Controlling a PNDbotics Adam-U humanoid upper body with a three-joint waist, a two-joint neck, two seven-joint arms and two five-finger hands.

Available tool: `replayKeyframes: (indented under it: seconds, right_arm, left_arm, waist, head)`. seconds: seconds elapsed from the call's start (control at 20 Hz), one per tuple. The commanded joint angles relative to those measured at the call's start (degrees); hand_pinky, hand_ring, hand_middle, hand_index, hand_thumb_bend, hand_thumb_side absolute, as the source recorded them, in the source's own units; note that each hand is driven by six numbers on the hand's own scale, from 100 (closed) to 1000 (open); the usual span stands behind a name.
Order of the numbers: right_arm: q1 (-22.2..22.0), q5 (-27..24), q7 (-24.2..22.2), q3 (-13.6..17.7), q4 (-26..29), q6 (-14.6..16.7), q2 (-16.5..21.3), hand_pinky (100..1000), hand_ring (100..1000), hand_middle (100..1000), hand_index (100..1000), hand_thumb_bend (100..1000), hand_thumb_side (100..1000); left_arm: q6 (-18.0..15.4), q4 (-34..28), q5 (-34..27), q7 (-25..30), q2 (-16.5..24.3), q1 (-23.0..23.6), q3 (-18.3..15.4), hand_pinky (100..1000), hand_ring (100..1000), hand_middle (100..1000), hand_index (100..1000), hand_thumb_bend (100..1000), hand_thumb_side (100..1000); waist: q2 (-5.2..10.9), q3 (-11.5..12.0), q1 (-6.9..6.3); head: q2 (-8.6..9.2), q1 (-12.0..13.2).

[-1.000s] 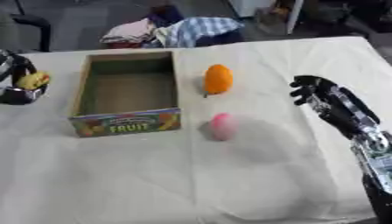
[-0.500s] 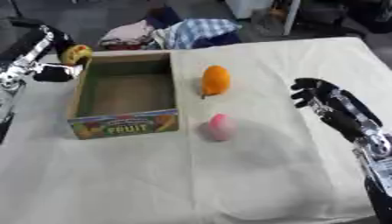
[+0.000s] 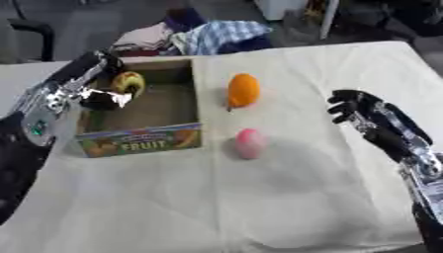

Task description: Pick up objects on the table and place them in the box.

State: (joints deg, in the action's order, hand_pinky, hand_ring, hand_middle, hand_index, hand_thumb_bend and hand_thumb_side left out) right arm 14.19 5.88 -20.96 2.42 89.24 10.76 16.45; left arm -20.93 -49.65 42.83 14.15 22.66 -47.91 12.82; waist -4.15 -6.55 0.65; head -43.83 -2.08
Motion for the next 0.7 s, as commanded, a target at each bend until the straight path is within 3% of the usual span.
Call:
replayKeyframes:
  seconds: [0.05, 0.3, 0.7]
  right_arm:
    - [1.02, -0.19, 0.06, 0.38, 0.41, 0.09, 0.89, 691, 759, 761, 872, 100, 683]
    - [2.8, 0.35, 0.87, 0.44, -0.95, 0.38, 2.61, 691, 758, 763, 875, 100, 690]
    - [11.98, 3.01, 0.34, -3.93, -9.22, 3.53, 8.36, 692, 765, 774, 883, 100, 714]
  left_arm:
    - [-1.07, -1.16, 0.31, 4.0, 1.19, -0.26, -0.07, 860, 707, 706, 810, 351, 576]
    - [-0.53, -5.17, -6.73, 7.71, 2.88, 1.6, -0.59, 929, 760, 787, 860, 410, 716]
    - [6.71, -21.76, -27.97, 4.44, 7.22, 5.91, -1.67, 936, 685, 707, 831, 336, 689]
  waist:
    - [0.63, 0.29, 0.08]
    - [0.74, 1.07, 0.32]
    - [1.17, 2.88, 1.09]
  head:
    - [-0.29, -0.13]
    - [-0.29, -0.83]
    - [-0.29, -2.01]
